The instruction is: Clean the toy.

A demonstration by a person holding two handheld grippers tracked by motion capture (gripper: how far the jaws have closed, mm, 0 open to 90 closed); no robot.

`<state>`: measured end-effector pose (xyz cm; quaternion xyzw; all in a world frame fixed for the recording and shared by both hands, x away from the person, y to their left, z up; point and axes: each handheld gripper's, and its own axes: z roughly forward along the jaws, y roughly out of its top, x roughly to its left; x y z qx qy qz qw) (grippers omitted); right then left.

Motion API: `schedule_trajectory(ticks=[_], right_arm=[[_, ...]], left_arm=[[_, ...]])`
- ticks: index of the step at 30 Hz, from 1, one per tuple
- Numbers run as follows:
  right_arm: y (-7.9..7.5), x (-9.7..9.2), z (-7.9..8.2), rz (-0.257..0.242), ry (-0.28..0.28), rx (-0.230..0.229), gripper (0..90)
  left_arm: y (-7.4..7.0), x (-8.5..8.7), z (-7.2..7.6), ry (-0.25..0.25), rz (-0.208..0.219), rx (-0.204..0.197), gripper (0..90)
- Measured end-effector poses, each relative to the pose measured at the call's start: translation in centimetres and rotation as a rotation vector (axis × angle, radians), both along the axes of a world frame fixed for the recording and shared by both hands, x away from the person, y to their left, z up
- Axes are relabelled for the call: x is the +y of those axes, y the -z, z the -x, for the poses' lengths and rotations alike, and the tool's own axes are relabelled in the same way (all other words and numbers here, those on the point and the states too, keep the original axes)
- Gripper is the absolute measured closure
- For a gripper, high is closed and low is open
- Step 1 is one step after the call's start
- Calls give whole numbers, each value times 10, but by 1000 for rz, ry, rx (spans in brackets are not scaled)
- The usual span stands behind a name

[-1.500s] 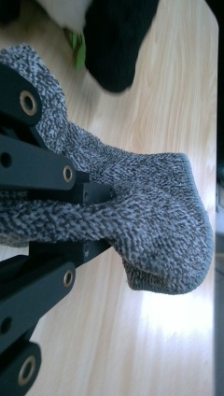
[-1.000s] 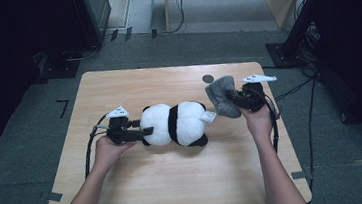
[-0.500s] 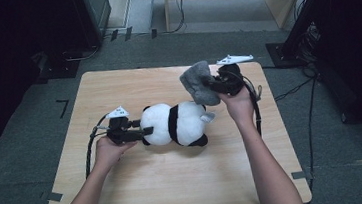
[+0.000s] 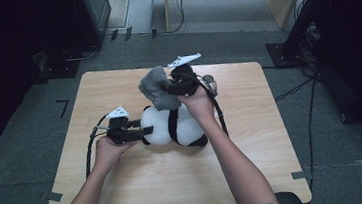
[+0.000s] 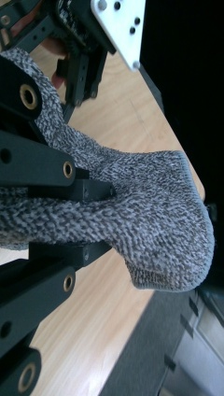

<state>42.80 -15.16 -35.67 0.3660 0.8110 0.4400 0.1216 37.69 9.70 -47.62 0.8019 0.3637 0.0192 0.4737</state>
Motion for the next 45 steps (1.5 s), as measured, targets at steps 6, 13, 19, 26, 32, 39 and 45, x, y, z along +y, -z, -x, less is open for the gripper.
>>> schedule_trajectory(ticks=[6,13,19,26,32,39,45], right_arm=[[18,32,-5,26,-43,32,774],[39,38,-15,121,-27,75,774],[45,25,-21,158,9,111,773],[46,7,-23,181,37,135,771],[50,-18,-25,217,63,144,766],[53,-53,-19,140,111,148,756],[53,-77,-15,121,153,137,757]], left_arm=[[-1,0,0,-2,-2,5,417],[0,-1,0,-6,-6,8,434],[-1,-2,-1,-17,2,15,454],[-1,-2,-1,-17,-2,15,457],[-1,-2,-1,-19,-5,17,459],[-1,-2,-1,-22,-5,14,467],[-1,-2,0,-24,-2,15,471]])
